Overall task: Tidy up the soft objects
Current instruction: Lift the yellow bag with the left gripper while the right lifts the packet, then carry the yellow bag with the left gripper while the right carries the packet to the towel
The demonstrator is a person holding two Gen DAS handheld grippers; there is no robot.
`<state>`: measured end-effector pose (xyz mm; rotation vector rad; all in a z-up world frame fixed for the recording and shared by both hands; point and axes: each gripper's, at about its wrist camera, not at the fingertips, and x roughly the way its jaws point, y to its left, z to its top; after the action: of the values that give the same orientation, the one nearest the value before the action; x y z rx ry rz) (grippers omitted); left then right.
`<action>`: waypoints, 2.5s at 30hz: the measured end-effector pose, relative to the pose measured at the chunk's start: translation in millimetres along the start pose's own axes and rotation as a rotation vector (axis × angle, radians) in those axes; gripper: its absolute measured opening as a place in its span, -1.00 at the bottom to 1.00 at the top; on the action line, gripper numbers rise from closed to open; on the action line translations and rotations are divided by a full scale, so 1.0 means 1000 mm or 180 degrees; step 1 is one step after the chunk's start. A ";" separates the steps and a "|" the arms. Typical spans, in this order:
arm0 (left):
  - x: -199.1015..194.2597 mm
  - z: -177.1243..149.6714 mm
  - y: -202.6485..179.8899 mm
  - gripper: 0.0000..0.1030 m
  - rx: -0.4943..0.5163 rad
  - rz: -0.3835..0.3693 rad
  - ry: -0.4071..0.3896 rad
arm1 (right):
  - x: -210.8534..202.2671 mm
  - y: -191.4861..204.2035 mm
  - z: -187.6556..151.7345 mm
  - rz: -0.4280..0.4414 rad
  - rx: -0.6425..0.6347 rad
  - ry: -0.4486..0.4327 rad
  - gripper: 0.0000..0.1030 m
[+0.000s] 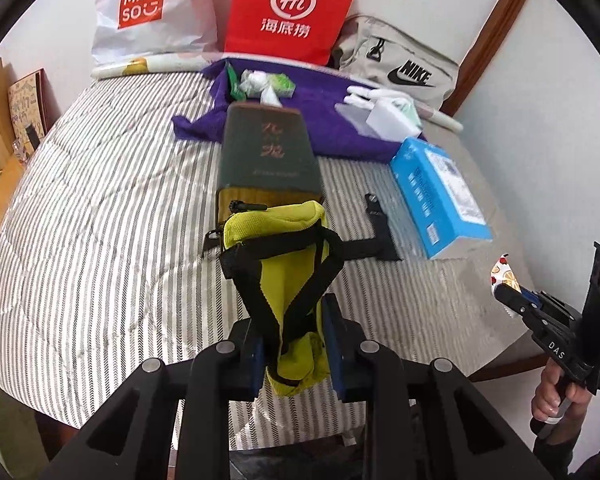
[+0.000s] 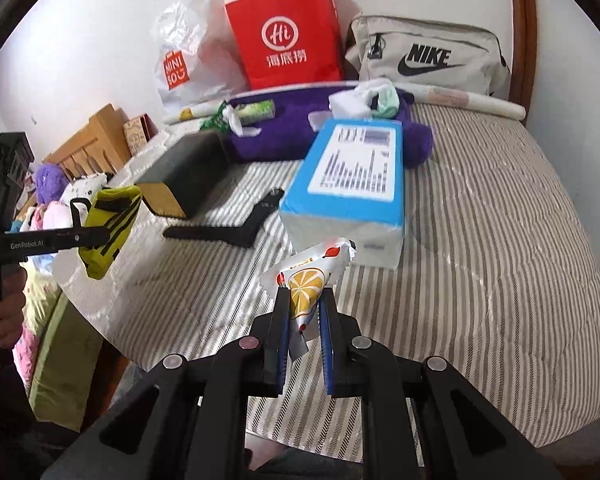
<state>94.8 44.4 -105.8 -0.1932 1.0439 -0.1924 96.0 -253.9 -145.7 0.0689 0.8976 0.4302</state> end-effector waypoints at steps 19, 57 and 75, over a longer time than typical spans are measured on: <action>-0.020 0.069 0.004 -0.53 -0.0054 0.0070 -0.0249 | 0.007 0.000 0.083 0.0114 -0.0163 -0.0193 -0.73; 0.128 0.234 0.018 -0.44 -0.0066 -0.0036 0.0129 | 0.187 -0.015 0.244 0.0266 -0.0323 0.0450 -0.69; 0.171 0.248 0.012 0.01 0.0045 0.0025 0.0424 | 0.228 -0.009 0.247 0.0107 -0.0394 0.0789 -0.32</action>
<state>394.9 29.9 -130.8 -0.1652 1.1752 -0.2078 413.3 -143.5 -161.9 -0.0845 1.1122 0.5325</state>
